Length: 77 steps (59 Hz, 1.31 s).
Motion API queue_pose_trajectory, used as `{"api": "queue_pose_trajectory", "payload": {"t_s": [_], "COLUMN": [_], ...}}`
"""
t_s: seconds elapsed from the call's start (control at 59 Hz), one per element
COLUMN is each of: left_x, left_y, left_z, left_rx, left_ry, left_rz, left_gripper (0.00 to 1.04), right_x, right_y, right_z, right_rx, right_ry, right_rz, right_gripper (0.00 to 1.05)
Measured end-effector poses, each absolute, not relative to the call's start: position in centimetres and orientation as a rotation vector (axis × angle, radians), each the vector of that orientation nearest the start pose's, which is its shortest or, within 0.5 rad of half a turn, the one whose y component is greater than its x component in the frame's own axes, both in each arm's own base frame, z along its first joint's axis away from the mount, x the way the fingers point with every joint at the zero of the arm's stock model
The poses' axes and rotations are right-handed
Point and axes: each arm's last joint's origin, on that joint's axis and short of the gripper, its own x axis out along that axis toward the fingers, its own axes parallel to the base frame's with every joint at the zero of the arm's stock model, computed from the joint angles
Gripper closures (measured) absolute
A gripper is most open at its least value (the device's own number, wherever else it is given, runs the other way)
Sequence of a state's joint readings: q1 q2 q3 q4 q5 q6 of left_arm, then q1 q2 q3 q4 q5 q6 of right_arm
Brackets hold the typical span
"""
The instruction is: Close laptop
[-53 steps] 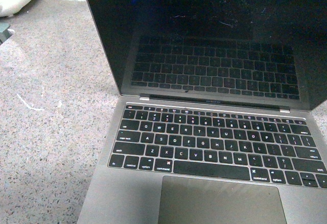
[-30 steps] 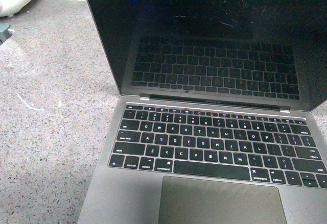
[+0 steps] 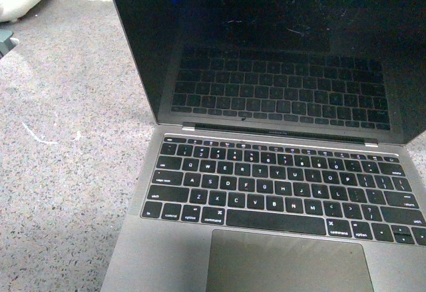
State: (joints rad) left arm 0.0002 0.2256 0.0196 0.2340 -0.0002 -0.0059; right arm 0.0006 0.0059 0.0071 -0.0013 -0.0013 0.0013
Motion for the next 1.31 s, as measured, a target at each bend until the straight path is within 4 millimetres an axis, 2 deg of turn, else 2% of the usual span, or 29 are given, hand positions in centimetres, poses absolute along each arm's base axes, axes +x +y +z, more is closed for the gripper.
{"api": "queue_pose_trajectory", "payload": {"t_s": [1.102, 1.119, 1.169, 1.305], "left_x": [11.14, 11.14, 11.14, 11.14], "left_y": [0.0, 0.0, 0.0, 0.0], "left_z": [17.39, 17.39, 17.39, 17.39], "left_rx": [-0.006, -0.004, -0.004, -0.004], "left_ry": [-0.028, -0.028, -0.028, -0.028], "left_rz": [0.0, 0.0, 0.0, 0.0], "left_gripper": [0.06, 0.09, 0.22, 0.44], "right_x": [9.76, 9.76, 9.76, 9.76], "right_y": [0.01, 0.01, 0.01, 0.01], "right_z": [16.53, 16.53, 16.53, 16.53], "right_rx": [0.001, 0.001, 0.001, 0.001], "right_ry": [0.0, 0.0, 0.0, 0.0], "right_rz": [0.002, 0.002, 0.002, 0.002], "right_gripper": [0.09, 0.09, 0.21, 0.44]}}
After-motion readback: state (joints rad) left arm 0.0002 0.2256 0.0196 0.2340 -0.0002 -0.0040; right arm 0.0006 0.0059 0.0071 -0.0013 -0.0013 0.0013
